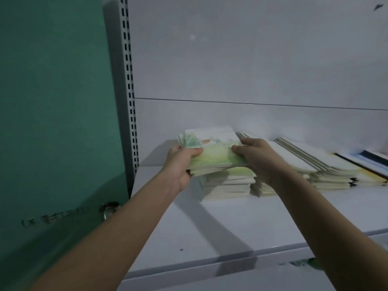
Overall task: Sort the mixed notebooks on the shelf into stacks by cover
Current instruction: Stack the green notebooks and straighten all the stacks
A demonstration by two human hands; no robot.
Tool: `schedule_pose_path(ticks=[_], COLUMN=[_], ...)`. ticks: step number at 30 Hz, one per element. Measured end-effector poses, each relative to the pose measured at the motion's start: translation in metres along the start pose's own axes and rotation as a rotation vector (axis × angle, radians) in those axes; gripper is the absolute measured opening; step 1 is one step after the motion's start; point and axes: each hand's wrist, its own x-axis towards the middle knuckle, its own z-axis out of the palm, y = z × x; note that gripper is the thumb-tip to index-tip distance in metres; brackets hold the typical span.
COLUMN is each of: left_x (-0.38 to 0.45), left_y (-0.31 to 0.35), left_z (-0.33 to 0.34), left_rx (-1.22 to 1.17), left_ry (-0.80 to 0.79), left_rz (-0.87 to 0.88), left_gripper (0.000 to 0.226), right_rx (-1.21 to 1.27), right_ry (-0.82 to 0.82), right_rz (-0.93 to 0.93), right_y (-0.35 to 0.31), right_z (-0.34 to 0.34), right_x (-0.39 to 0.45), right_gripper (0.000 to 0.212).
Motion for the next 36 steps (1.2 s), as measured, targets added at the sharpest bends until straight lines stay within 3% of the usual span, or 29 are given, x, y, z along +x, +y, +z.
schedule_pose_path(ticks=[4, 7, 12, 15, 20, 23, 27, 30, 36], left_x=[0.012, 0.017, 0.016, 0.012, 0.009, 0.010, 0.004, -0.001, -0.003], left_y=[0.002, -0.009, -0.042, -0.053, -0.062, -0.063, -0.079, -0.094, -0.099], left_z=[0.022, 0.027, 0.023, 0.023, 0.028, 0.024, 0.010, 0.002, -0.002], left_rx=[0.139, 0.316, 0.319, 0.413, 0.512, 0.533, 0.501, 0.534, 0.533], left_ry=[-0.028, 0.009, -0.043, -0.087, -0.081, -0.107, -0.134, -0.135, -0.105], left_rz=[0.104, 0.124, 0.146, 0.209, 0.323, 0.348, 0.391, 0.437, 0.434], left_gripper=[0.028, 0.023, 0.030, 0.047, 0.053, 0.068, 0.078, 0.085, 0.094], right_rx=[-0.367, -0.708, -0.873, -0.853, -0.674, -0.530, -0.265, -0.131, 0.035], right_ry=[0.011, -0.066, -0.176, -0.195, -0.237, -0.231, -0.115, 0.029, 0.062], right_rz=[-0.053, -0.095, -0.079, -0.018, -0.035, -0.029, -0.055, -0.126, -0.128], right_y=[0.003, 0.009, 0.030, 0.045, 0.058, 0.055, 0.065, 0.093, 0.113], right_z=[-0.024, -0.029, -0.022, -0.016, -0.008, -0.011, -0.020, -0.025, -0.012], right_x=[0.014, 0.027, 0.042, 0.056, 0.075, 0.075, 0.044, 0.001, -0.019], right_gripper=[0.017, 0.020, 0.045, 0.058, 0.036, 0.035, 0.042, 0.060, 0.053])
